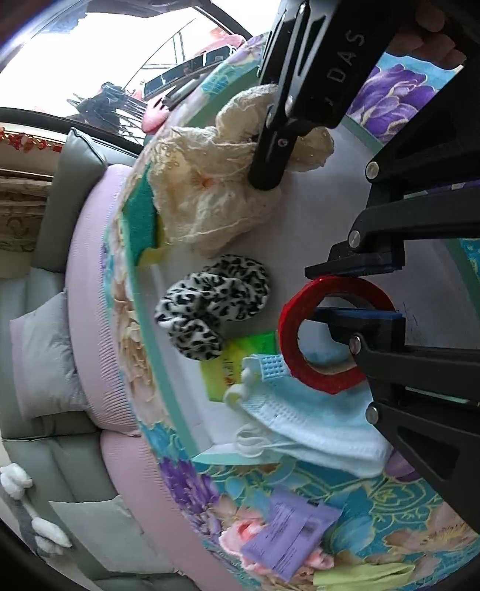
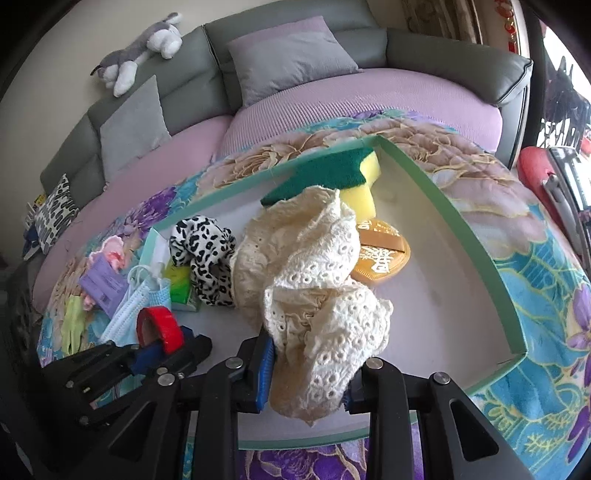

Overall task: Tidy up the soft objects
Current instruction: 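Carry the red hair tie and cream lace fabric over the tray with both grippers, then lower the red hair tie into the tray and open the left gripper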

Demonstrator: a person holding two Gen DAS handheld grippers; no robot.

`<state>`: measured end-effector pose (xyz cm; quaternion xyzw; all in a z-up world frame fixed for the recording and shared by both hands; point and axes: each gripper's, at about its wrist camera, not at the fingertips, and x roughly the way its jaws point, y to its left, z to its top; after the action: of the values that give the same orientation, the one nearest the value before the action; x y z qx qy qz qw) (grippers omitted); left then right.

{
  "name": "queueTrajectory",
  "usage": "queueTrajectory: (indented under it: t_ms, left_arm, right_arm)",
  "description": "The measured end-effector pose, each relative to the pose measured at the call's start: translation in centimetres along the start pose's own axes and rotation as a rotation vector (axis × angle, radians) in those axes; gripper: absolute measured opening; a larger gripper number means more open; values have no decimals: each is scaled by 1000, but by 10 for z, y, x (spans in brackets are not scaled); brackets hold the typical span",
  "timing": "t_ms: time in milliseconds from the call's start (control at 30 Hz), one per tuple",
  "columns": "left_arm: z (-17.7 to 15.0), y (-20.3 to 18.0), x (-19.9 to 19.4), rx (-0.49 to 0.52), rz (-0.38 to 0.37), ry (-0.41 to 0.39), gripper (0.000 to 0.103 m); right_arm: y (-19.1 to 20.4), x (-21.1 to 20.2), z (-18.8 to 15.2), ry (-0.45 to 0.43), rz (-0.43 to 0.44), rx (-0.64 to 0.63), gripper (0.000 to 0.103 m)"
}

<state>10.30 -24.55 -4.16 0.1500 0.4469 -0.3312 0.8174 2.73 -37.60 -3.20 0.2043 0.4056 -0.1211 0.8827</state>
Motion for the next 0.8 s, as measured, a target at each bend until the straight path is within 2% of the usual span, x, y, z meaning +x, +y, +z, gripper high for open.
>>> queueTrajectory:
  t_ms: [433,533,600,633,800]
  left_arm:
    - [1,4,-2,-6,-19,6,16]
    - [1,3,-9,2,-22,-3,20]
    - [1,3,-12,5,-28,0,33]
    - [1,3,-14,5,-29,1,38]
    - [3,4,-27,4,-27,-9,39]
  right_arm:
    - [6,0,4,11,-3,-14,31]
    - [7,-1,5,15,-7,-18,38]
    - [8,-3,5,14,-21,-27,52]
    - [9,-5,6,10,-25,-28,53]
    - [7,-16,10,-23,-27,-17,57]
